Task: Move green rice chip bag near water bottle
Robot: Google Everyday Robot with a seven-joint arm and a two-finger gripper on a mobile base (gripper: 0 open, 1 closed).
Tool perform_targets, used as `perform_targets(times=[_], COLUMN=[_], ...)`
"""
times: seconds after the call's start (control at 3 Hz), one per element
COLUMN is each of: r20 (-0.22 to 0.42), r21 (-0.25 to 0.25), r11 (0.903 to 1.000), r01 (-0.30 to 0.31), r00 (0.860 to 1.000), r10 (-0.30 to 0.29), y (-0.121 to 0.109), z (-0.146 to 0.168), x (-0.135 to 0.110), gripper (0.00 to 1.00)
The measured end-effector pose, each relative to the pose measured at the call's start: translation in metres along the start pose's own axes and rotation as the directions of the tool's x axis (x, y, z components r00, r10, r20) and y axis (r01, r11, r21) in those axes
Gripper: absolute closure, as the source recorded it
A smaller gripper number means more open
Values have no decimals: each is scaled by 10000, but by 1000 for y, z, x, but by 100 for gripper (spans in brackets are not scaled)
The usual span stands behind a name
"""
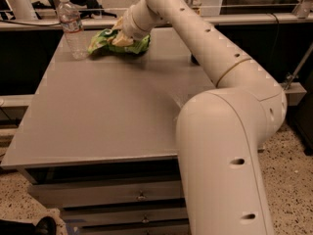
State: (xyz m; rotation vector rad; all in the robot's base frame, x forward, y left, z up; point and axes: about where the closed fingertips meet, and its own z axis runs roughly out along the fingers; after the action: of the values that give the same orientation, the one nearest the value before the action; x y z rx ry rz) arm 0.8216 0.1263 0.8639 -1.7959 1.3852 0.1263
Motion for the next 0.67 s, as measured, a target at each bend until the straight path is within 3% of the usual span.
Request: perform_targets(times=[0.67], r20=[76], r21=[-95], r11=[10000], r01=[-17], r00=[10000], r10=[18], y=[2], z=[2], x=[-2], gripper=[14])
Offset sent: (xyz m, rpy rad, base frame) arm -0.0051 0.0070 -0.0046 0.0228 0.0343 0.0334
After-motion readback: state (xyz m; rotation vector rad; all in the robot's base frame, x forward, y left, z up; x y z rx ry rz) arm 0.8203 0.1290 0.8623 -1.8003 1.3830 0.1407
